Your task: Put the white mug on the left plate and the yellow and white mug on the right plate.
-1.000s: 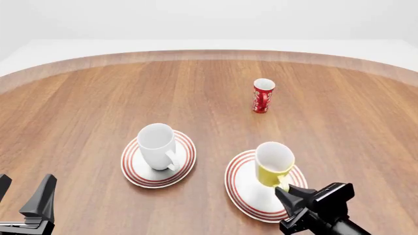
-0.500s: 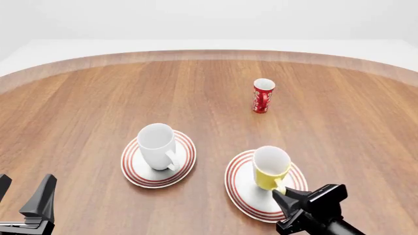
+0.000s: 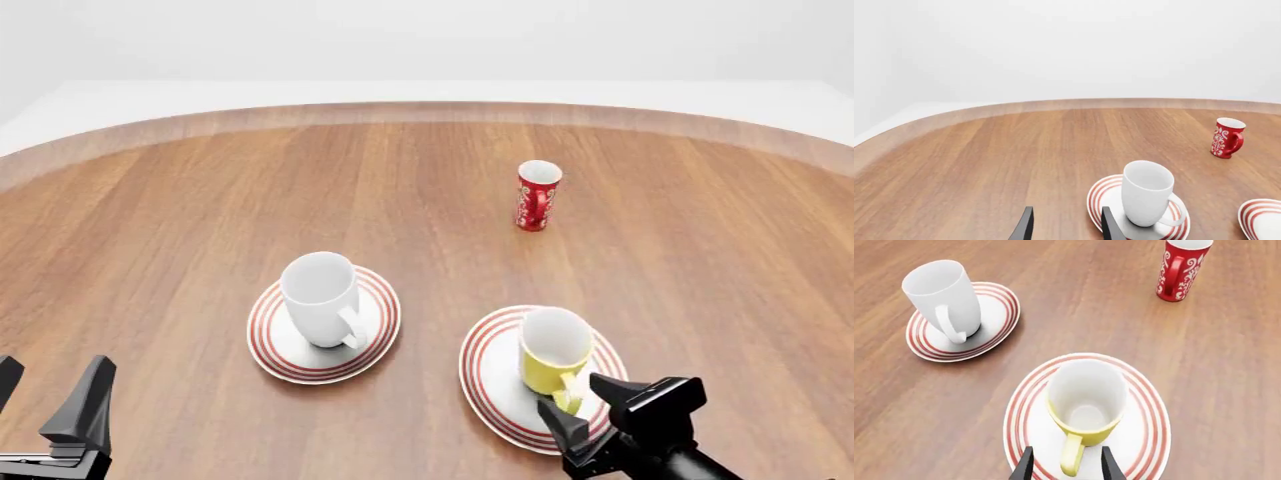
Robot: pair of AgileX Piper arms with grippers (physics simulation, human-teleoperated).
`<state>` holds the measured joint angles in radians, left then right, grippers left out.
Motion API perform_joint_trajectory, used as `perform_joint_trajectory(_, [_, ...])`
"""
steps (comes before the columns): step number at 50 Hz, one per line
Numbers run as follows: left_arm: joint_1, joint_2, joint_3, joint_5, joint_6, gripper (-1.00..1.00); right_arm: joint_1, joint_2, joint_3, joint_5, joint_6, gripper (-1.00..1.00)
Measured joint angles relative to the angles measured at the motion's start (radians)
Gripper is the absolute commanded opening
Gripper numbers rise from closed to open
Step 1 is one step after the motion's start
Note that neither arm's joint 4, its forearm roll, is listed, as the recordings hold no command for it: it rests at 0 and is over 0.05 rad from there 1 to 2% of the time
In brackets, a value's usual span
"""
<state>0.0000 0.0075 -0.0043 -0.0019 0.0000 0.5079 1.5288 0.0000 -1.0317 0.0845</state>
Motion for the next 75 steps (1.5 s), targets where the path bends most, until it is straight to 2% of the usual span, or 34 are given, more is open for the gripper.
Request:
perform_joint_trajectory(11, [0.0, 0.0, 0.0, 0.0, 0.0, 1.0, -0.004, 0.006, 0.0, -0.004, 0.007, 1.0])
perform_joint_trajectory(19, [0.0, 0.0, 0.0, 0.0, 0.0, 1.0, -0.004, -0.053, 0.0, 0.054, 0.015, 1.0])
perform_joint_trajectory(38, [0.0, 0.0, 0.0, 0.0, 0.0, 1.0, -0.011, -0.472, 0.0, 0.441, 0.027, 1.0])
perform_joint_trajectory(51, [0.0, 0.0, 0.0, 0.0, 0.0, 1.0, -0.047, -0.734, 0.0, 0.675, 0.025, 1.0])
perform_joint_trajectory(75, [0.0, 0.0, 0.0, 0.0, 0.0, 1.0, -0.139, -1.077, 0.0, 0.956, 0.014, 1.0])
